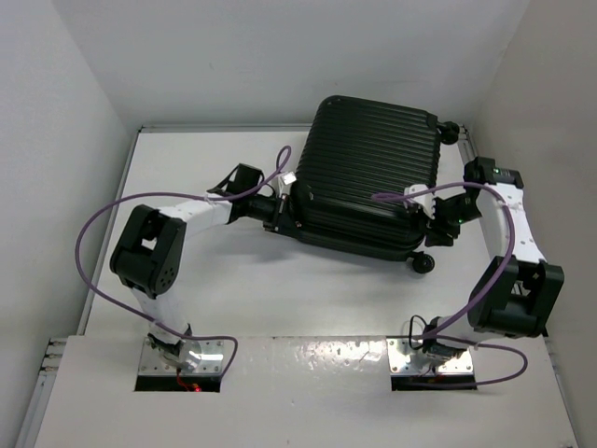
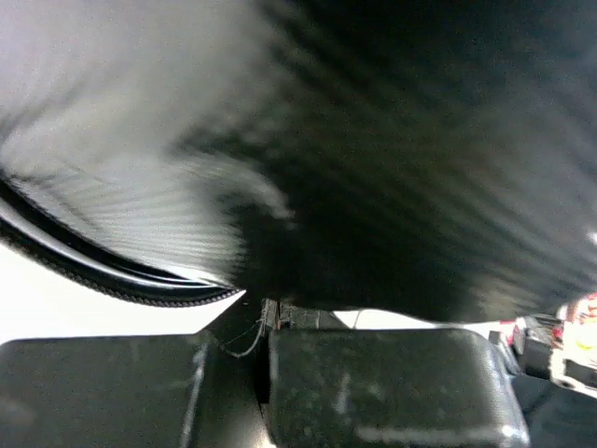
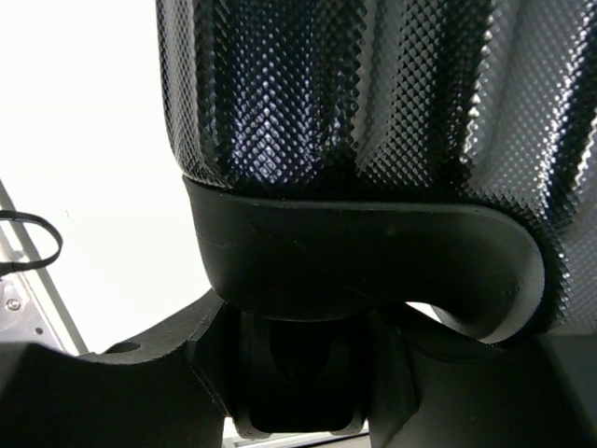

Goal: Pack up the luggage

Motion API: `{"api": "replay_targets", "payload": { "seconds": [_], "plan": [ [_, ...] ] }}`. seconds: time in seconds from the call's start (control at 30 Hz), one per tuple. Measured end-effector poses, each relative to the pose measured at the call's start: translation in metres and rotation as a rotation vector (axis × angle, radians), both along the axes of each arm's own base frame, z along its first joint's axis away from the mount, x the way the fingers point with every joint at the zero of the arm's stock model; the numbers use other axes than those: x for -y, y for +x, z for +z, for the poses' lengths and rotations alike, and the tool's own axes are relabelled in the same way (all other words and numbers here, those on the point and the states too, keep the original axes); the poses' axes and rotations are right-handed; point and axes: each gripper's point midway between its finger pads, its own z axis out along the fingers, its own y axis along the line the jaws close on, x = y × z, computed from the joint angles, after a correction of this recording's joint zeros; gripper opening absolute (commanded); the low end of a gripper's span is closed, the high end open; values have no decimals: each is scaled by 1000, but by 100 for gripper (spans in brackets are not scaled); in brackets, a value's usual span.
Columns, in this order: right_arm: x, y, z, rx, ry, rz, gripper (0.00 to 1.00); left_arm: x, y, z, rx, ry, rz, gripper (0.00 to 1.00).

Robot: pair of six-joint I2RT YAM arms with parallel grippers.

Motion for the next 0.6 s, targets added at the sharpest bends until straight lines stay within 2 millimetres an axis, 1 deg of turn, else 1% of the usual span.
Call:
{"api": "replay_targets", "payload": {
  "seconds": [0.07, 0.1, 0.2, 0.3, 0.37, 0.43, 0.53, 0.6],
  "plan": [
    [0, 0, 0, 12, 3, -5, 34, -1, 0, 2, 20, 20, 9, 0],
    [1, 0, -1, 18, 5, -8, 34, -2, 0, 3, 31, 32, 15, 0],
    [2, -3, -2, 34, 15, -21, 28, -10, 1, 9, 109, 106, 47, 0],
    [2, -7, -4, 45, 25, -32, 25, -23, 1, 20, 216, 194, 73, 0],
    [0, -10, -6, 58, 36, -36, 21, -32, 4, 32, 320, 241, 82, 0],
    [-3, -16, -7, 60, 54, -38, 19, -38, 5, 40, 420, 296, 72, 0],
    [-7, -21, -10, 72, 78, -32, 16, -52, 10, 38, 541, 419, 62, 0],
    [-7, -21, -11, 83, 87, -31, 15, -61, 20, 35, 612, 490, 61, 0]
  ]
}}
